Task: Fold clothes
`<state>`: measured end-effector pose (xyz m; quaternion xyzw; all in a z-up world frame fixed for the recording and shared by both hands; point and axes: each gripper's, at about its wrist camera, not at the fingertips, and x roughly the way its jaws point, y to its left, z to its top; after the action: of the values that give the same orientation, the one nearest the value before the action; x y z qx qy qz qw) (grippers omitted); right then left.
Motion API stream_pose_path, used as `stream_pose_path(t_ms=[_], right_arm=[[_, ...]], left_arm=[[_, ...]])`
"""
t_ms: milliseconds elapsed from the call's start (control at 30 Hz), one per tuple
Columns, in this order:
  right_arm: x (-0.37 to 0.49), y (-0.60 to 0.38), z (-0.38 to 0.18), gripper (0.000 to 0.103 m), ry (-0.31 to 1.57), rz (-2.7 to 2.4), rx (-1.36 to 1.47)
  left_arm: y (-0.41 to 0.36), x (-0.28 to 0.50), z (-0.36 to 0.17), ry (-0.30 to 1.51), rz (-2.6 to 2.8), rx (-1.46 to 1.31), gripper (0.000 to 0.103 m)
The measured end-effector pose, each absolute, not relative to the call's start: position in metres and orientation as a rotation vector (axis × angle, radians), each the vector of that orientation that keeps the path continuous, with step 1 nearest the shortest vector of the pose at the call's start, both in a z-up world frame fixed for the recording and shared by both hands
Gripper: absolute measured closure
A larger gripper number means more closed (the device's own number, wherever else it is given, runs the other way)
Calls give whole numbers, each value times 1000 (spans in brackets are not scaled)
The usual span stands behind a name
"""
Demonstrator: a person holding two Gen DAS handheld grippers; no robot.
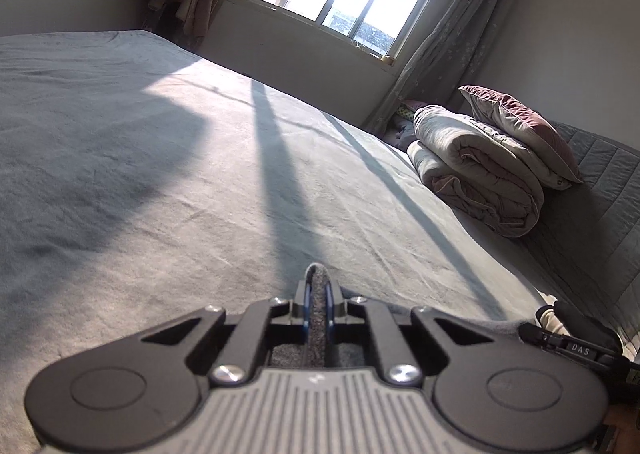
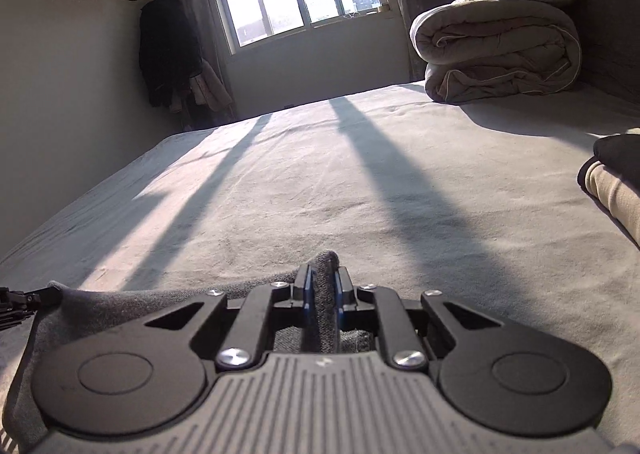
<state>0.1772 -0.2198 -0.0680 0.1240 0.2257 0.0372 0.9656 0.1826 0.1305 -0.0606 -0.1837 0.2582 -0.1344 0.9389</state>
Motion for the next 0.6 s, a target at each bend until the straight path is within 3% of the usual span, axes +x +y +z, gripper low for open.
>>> stream_pose_path(t_ms=[300,400,467,567,600], right_arm=[[203,-214,-94,89,557,43,214],[197,-217,-87,85,570,35,214],[193,-219,-82,64,578,29,213],[181,-230,-75,55,616,57,263],[177,-235,-74,53,632,70,285]], left_arm=[[119,197,-88,590,-216,-287,93],[125,192,-83,625,-224,-301,87],[132,187,-79,661,-236,-322,70],[143,179,-72,714,-255,-352,46],[147,176,-70,732,-261,-363,43]])
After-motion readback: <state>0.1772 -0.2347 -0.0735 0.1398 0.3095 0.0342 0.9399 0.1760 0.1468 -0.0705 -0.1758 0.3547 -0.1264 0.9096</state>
